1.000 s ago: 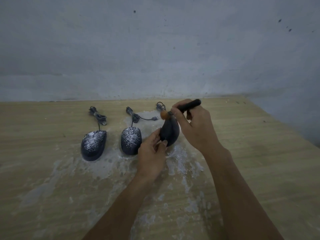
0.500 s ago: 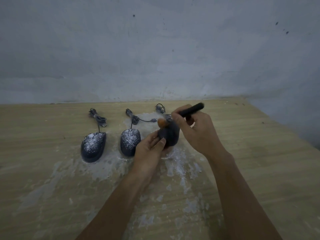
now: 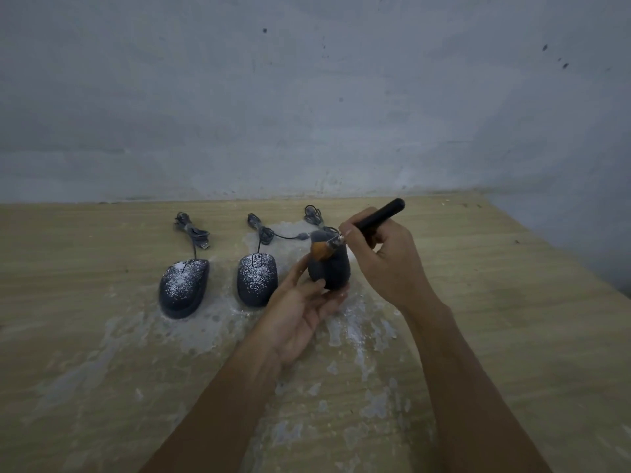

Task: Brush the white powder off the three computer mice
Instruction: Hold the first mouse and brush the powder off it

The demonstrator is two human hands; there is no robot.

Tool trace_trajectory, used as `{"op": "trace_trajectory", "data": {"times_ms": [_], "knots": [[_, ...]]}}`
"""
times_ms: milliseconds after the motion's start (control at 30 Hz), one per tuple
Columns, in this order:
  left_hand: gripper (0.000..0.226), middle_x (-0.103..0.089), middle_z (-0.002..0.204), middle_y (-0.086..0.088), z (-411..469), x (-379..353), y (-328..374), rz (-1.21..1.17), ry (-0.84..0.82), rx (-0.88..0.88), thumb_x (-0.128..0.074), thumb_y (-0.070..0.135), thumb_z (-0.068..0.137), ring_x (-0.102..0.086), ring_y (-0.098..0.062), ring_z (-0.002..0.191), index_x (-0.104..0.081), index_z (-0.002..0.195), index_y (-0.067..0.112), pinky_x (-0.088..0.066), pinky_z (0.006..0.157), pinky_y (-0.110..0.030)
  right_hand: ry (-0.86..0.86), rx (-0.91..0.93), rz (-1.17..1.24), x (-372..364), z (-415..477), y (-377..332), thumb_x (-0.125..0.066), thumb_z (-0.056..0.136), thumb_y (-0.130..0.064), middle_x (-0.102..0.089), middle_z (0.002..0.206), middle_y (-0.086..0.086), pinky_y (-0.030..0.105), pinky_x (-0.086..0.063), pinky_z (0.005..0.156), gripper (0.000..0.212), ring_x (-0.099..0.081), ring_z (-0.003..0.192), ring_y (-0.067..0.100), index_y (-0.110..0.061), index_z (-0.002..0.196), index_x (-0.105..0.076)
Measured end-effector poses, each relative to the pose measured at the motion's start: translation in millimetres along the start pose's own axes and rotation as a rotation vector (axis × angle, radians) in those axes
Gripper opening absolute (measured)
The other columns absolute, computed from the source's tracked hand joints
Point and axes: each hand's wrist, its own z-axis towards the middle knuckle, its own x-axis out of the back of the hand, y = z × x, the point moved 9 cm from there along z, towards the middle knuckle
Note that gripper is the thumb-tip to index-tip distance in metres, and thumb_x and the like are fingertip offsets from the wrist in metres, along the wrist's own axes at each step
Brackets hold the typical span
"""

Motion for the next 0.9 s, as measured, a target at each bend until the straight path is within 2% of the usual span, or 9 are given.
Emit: {"op": "trace_trajectory", "data": {"times_ms": [67,233,367,433,533,633,700,800,900], "knots": [[0.047,-0.064,0.127,-0.028,0.3,0.7,-0.6,-0.022,0.005,0.008,-0.043,-0.005,0.098,-0.067,-0.044,0.110,-0.049,0.141,0.013,-0.059,0.089,-0.045,-0.019,-0.009,-0.009,-1.8,-0.1,2.1,-0.061,0.100,-0.020,-0.057,0.067,-0.021,0.012,-0.036,0.056,0.011,-0.050,0.060,0.004,-0.024,0.091,-0.066],[0.036,-0.065,0.128,-0.023,0.5,1.1,0.5,-0.008,0.024,0.004,-0.040,0.020,0.105,-0.069,-0.038,0.109,-0.056,0.136,0.009,-0.058,0.091,-0.046,-0.107,0.016,-0.072,-10.1,-0.7,0.9,-0.062,0.099,-0.021,-0.058,0.074,-0.017,0.013,-0.040,0.061,0.008,-0.051,0.065,0.004,-0.021,0.093,-0.067],[0.037,-0.068,0.123,-0.021,1.0,2.7,2.0,-0.020,0.015,-0.018,-0.036,0.015,0.107,-0.071,-0.032,0.106,-0.050,0.140,0.010,-0.060,0.087,-0.040,-0.253,-0.048,-0.133,-19.7,-3.8,7.8,-0.063,0.090,-0.028,-0.063,0.071,0.000,0.033,-0.050,0.060,0.014,-0.056,0.064,0.013,-0.016,0.083,-0.066],[0.036,-0.068,0.124,-0.022,0.5,1.3,2.3,-0.021,0.009,-0.011,-0.037,0.015,0.107,-0.071,-0.033,0.107,-0.049,0.140,0.009,-0.060,0.086,-0.040,-0.229,-0.045,-0.088,-16.6,-2.6,3.8,-0.061,0.089,-0.031,-0.064,0.073,0.002,0.032,-0.049,0.059,0.016,-0.056,0.065,0.012,-0.018,0.082,-0.066],[0.035,-0.065,0.128,-0.023,1.2,2.3,0.8,-0.005,0.026,-0.004,-0.038,0.017,0.106,-0.070,-0.037,0.107,-0.049,0.139,0.010,-0.061,0.082,-0.044,-0.197,0.019,-0.064,-10.5,-1.1,-4.8,-0.064,0.096,-0.027,-0.064,0.076,-0.010,0.021,-0.044,0.061,0.009,-0.054,0.067,0.006,-0.025,0.089,-0.069],[0.036,-0.065,0.127,-0.025,1.4,2.0,0.1,0.012,0.025,-0.002,-0.038,0.017,0.106,-0.070,-0.036,0.107,-0.049,0.139,0.007,-0.062,0.077,-0.042,-0.292,-0.046,-0.146,-14.5,-4.3,6.0,-0.065,0.095,-0.022,-0.064,0.072,0.001,0.033,-0.048,0.060,0.013,-0.055,0.065,0.016,-0.025,0.082,-0.066],[0.037,-0.065,0.126,-0.025,1.7,1.5,-0.8,0.003,0.020,0.004,-0.037,0.018,0.107,-0.069,-0.036,0.108,-0.048,0.139,0.006,-0.061,0.077,-0.042,-0.229,-0.051,-0.098,-5.8,-2.0,6.4,-0.063,0.093,-0.022,-0.063,0.070,0.004,0.036,-0.047,0.058,0.014,-0.056,0.063,0.017,-0.022,0.079,-0.065],[0.035,-0.068,0.122,-0.025,2.5,3.0,-2.0,-0.031,0.029,0.016,-0.035,0.018,0.108,-0.069,-0.040,0.107,-0.048,0.138,0.006,-0.061,0.076,-0.044,-0.082,-0.065,-0.015,14.0,2.2,10.2,-0.062,0.096,-0.023,-0.064,0.072,0.015,0.044,-0.044,0.060,0.012,-0.057,0.065,0.033,-0.022,0.086,-0.068],[0.036,-0.068,0.121,-0.025,2.7,3.0,-1.0,-0.022,0.017,0.007,-0.034,0.018,0.108,-0.071,-0.035,0.105,-0.049,0.138,0.003,-0.062,0.073,-0.041,-0.258,-0.117,-0.053,3.7,-4.1,23.6,-0.065,0.094,-0.022,-0.061,0.071,0.021,0.046,-0.042,0.056,0.015,-0.054,0.060,0.033,-0.020,0.080,-0.070]]}}
